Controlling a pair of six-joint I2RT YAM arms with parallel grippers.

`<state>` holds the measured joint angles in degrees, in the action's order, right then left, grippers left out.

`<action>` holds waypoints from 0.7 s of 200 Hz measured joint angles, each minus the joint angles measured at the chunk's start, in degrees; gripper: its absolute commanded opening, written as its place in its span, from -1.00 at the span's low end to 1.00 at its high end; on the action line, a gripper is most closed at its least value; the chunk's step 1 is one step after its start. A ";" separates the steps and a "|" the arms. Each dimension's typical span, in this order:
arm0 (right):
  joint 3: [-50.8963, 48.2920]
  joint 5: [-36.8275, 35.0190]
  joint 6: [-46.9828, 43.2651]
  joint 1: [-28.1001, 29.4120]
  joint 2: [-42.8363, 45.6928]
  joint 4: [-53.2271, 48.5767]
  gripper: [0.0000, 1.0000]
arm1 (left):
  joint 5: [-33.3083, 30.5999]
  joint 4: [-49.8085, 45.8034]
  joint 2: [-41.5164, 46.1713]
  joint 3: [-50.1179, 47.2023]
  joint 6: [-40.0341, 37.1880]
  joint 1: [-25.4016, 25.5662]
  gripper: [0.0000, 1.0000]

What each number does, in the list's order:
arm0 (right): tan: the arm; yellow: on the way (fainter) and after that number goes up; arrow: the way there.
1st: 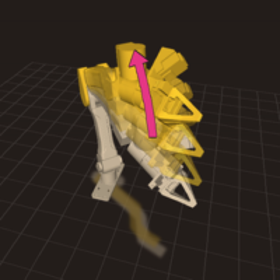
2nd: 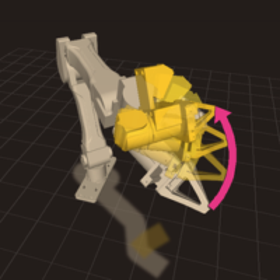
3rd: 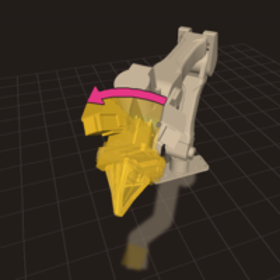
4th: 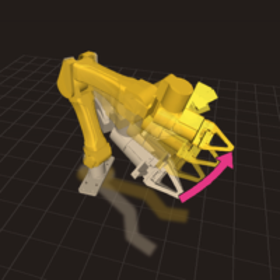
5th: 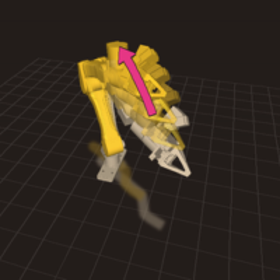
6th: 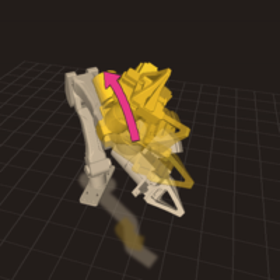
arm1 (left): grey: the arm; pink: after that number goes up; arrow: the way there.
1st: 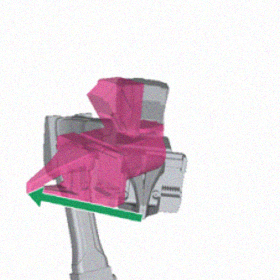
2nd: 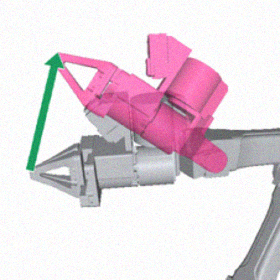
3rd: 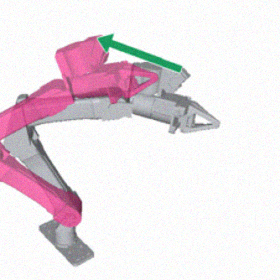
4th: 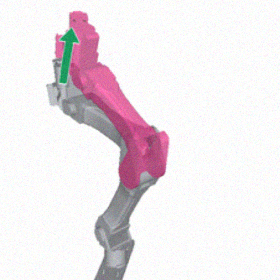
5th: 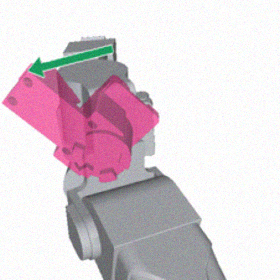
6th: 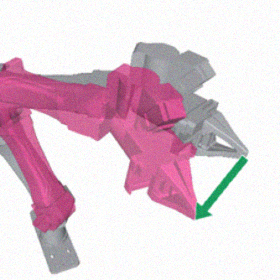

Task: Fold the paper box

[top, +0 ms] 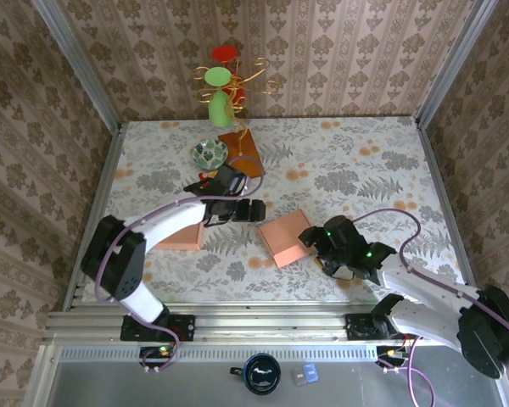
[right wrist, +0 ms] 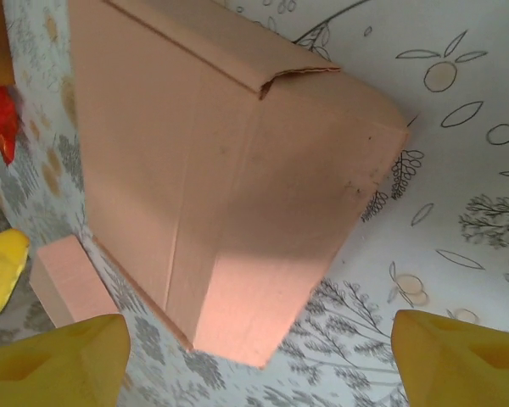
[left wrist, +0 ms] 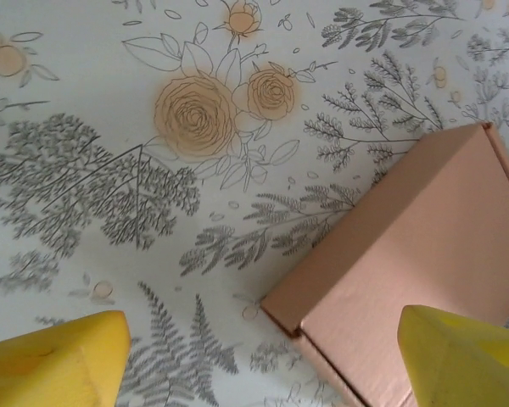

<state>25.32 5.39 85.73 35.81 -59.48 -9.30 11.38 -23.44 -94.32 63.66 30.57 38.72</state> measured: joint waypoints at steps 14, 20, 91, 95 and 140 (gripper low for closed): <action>0.00 0.00 2.19 0.09 -1.73 3.32 0.59 | 0.76 -0.13 -2.80 2.60 -0.46 0.04 0.56; 0.00 0.00 3.06 0.11 -2.08 4.68 0.58 | 1.05 -0.15 -3.58 3.41 -0.66 0.20 0.53; -1.09 0.00 9.27 0.37 -7.06 14.51 0.49 | 6.03 1.62 -7.28 4.04 -0.74 2.67 0.27; -1.33 0.00 9.40 0.42 -7.43 15.17 0.48 | 6.32 2.01 -7.39 3.80 -0.55 2.84 0.26; -1.77 -0.09 10.73 0.46 -14.16 22.69 0.38 | 8.79 4.83 -8.83 1.14 0.74 3.82 0.15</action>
<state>23.55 5.30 96.47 36.27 -73.65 13.39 20.16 -18.61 -103.15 64.79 31.31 42.54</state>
